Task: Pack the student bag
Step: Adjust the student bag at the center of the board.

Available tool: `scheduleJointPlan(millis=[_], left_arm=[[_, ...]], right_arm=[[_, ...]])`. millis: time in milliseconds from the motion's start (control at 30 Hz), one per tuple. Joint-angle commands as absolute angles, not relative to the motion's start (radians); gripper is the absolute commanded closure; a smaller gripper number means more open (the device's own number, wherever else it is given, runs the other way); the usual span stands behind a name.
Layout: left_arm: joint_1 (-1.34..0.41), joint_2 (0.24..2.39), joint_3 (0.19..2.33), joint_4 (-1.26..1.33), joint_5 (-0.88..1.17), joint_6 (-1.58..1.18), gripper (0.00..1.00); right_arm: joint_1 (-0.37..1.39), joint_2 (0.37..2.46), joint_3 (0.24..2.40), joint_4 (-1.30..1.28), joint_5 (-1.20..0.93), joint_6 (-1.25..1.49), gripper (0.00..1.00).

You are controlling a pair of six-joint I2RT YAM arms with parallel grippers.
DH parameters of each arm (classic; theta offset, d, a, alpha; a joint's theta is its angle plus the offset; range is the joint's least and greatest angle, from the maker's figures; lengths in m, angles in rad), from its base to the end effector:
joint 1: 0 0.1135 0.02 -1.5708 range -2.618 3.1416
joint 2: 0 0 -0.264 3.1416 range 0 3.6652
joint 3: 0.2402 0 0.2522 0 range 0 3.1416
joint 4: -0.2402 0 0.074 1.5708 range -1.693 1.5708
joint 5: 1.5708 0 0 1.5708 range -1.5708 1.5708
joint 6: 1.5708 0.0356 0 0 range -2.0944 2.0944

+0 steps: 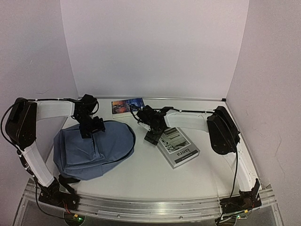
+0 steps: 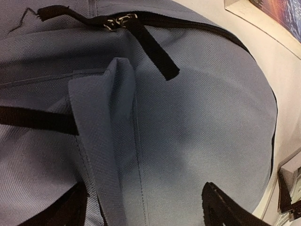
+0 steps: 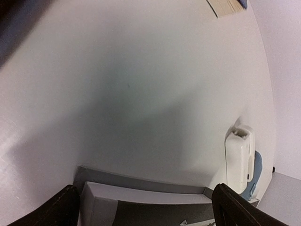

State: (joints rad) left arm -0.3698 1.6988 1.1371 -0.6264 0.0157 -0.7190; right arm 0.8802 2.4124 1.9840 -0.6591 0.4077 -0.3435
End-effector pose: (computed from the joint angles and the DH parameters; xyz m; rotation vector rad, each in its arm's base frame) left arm 0.3111 -0.1212 0.1940 -0.4834 2.7649 -0.3005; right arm 0.3384 0.3874 0.1477 -1.3593 2.1637 -0.3419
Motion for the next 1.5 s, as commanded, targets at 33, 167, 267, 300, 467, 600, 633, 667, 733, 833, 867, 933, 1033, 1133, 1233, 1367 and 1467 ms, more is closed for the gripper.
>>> scheduleJointPlan(millis=[33,167,267,300,467,600,633,667,733,833,867,933,1033,1133,1233,1367,1467], left_arm=[[-0.371,1.769,1.219,-0.574,0.073,-0.659,0.34],[-0.401,1.826,1.276,-0.589,0.072,-0.597,0.56],[-0.433,1.875,1.319,-0.612,0.085,-0.553,0.69],[-0.444,1.885,1.327,-0.614,0.096,-0.546,0.74],[-0.525,1.884,1.299,-0.618,0.111,-0.495,0.9],[-0.592,1.826,1.22,-0.62,0.125,-0.454,0.99],[-0.597,1.806,1.195,-0.618,0.135,-0.445,1.0],[-0.602,1.779,1.177,-0.611,0.151,-0.432,1.0],[-0.609,1.717,1.129,-0.591,0.179,-0.409,1.0],[-0.609,1.64,1.09,-0.584,0.195,-0.379,1.0],[-0.609,1.622,1.083,-0.584,0.198,-0.37,1.0],[-0.61,1.588,1.072,-0.585,0.212,-0.351,1.0],[-0.609,1.549,1.065,-0.587,0.225,-0.331,1.0],[-0.609,1.509,1.047,-0.575,0.237,-0.319,1.0],[-0.609,1.47,1.033,-0.556,0.244,-0.314,1.0],[-0.609,1.459,1.04,-0.56,0.239,-0.305,1.0],[-0.609,1.473,1.054,-0.568,0.228,-0.302,1.0]], right_arm=[[0.811,2.29,1.837,-0.682,0.379,-0.337,0.02],[0.781,2.195,1.776,-0.682,0.265,-0.301,0.02],[0.759,2.112,1.746,-0.69,0.148,-0.264,0.02],[0.75,2.087,1.737,-0.694,0.11,-0.255,0.02],[0.693,2.0,1.737,-0.731,-0.101,-0.201,0.02],[0.658,1.983,1.736,-0.738,-0.279,-0.169,0.02],[0.657,1.988,1.739,-0.74,-0.305,-0.168,0.02],[0.657,1.998,1.743,-0.742,-0.338,-0.168,0.02],[0.657,2.028,1.767,-0.748,-0.392,-0.16,0.02],[0.657,2.099,1.835,-0.759,-0.461,-0.13,0.02],[0.657,2.126,1.866,-0.762,-0.481,-0.121,0.02],[0.659,2.186,1.922,-0.771,-0.527,-0.104,0.02],[0.664,2.265,1.998,-0.778,-0.578,-0.089,0.02],[0.677,2.331,2.058,-0.78,-0.61,-0.088,0.02],[0.699,2.39,2.093,-0.781,-0.617,-0.096,0.02],[0.716,2.444,2.114,-0.782,-0.622,-0.096,0.02],[0.717,2.455,2.113,-0.785,-0.642,-0.089,0.04]])
